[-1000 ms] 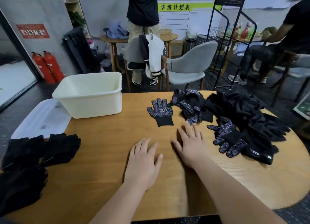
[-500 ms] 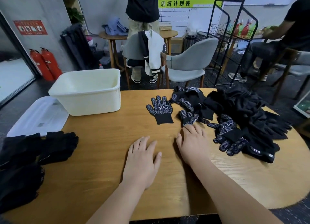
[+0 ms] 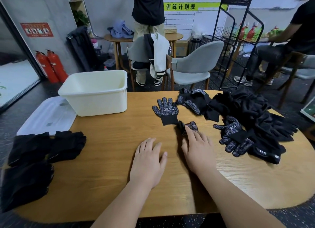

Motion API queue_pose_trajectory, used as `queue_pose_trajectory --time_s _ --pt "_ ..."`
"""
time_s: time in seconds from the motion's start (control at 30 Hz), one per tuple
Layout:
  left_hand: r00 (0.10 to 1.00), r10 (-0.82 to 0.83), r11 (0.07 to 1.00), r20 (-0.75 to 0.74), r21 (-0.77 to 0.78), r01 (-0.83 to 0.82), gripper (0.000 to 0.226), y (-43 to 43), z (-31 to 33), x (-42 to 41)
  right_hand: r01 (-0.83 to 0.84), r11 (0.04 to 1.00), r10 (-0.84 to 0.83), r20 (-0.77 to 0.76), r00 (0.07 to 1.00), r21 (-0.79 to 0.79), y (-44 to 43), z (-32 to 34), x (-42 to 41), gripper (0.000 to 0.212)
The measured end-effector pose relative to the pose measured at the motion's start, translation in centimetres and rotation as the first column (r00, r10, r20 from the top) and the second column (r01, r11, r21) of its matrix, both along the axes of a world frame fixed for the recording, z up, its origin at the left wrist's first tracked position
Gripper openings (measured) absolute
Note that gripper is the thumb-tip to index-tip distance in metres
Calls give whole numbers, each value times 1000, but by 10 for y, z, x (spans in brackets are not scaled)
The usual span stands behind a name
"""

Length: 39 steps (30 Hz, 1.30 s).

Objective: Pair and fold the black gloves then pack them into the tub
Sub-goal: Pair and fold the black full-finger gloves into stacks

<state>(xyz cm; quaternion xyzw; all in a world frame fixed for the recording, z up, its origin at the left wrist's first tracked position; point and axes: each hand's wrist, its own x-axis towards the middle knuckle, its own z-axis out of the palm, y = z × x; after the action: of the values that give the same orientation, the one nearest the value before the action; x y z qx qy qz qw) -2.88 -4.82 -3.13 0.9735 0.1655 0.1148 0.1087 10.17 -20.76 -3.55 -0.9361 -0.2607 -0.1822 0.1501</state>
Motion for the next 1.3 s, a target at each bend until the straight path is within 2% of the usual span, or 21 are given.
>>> queue_pose_trajectory --time_s 0.2,0.27,0.4,0.47,0.57,0.73,0.9,0.97,1.03,1.13,1.2,1.3 --pt "1000 -1 1000 17 -1 1 56 1 -3 2 -133 991 133 60 989 -2 -4 10 -11 58" --pt "999 -4 1000 34 -3 4 55 1 -4 2 -180 983 179 32 983 28 -5 14 -12 62" --pt "996 -26 1000 89 -13 27 52 1 -5 2 -312 922 343 -108 933 229 -9 10 -13 67" --pt "994 -45 999 100 -10 47 51 1 -5 2 -245 915 297 -123 947 321 -12 7 -7 58" --pt "989 -89 996 116 -13 91 52 1 -4 0 -82 937 155 -193 969 341 -16 7 2 44" --pt "989 -109 994 102 -15 111 62 2 -3 -1 -94 897 260 -344 902 433 -16 19 -3 40" --pt "990 -43 997 132 -63 51 53 6 -4 1 52 838 229 -436 870 544 -18 15 2 39" --pt "989 -29 995 144 -90 43 50 7 -4 1 17 873 209 -407 889 487 -17 14 3 32" --pt "986 -28 994 164 -96 44 47 8 -4 0 -66 931 199 -350 915 358 -16 12 4 25" --pt "985 -30 994 172 -101 47 43 8 -3 0 -150 973 198 -301 933 176 -14 10 6 32" --pt "986 -36 991 165 -118 56 48 7 -1 -1 -165 963 223 -293 930 211 -15 11 6 23" --pt "987 -82 987 139 -124 100 62 5 5 -2 -131 887 327 -402 855 442 -21 12 6 8"
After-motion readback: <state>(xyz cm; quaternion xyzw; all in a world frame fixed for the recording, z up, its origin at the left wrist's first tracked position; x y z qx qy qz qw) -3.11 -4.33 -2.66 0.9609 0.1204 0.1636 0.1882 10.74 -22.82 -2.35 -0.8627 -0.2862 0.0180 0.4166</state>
